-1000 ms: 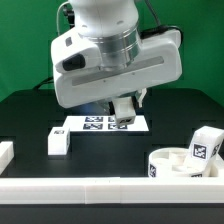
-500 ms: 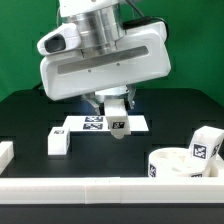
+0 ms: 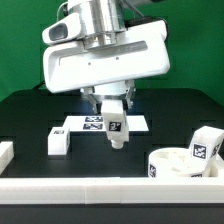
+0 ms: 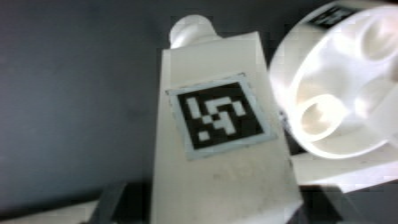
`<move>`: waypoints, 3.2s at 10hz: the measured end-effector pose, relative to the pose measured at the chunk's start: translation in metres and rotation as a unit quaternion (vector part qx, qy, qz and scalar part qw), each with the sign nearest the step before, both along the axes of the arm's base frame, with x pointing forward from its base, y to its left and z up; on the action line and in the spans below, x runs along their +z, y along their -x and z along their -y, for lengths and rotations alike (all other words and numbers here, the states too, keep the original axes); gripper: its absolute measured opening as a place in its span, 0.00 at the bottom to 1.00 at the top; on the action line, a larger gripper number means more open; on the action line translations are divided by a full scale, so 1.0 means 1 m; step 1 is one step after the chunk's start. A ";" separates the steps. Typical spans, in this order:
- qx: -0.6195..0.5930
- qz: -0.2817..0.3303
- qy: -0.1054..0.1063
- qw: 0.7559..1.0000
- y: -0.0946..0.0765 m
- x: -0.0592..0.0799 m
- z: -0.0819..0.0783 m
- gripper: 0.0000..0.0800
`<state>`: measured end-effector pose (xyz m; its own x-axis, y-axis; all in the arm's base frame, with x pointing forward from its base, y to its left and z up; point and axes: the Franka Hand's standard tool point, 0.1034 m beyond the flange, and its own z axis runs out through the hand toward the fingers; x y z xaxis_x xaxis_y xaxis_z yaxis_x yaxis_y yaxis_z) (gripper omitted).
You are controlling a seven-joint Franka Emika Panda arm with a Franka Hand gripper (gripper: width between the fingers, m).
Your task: Assemble stool
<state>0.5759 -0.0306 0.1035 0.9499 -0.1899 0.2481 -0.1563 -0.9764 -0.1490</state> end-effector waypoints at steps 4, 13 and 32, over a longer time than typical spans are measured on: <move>-0.017 0.081 0.028 0.996 -0.015 0.020 -0.009 0.41; -0.005 0.081 -0.004 0.997 -0.041 0.027 -0.049 0.41; -0.021 0.082 -0.011 0.996 -0.049 0.004 -0.068 0.41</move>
Offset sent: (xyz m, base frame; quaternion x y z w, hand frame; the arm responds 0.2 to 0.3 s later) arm 0.0408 0.0363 0.0462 0.0882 0.0665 0.0554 0.9923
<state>0.6247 0.0374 0.1072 0.8884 -0.2356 0.3941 -0.1686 -0.9657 -0.1973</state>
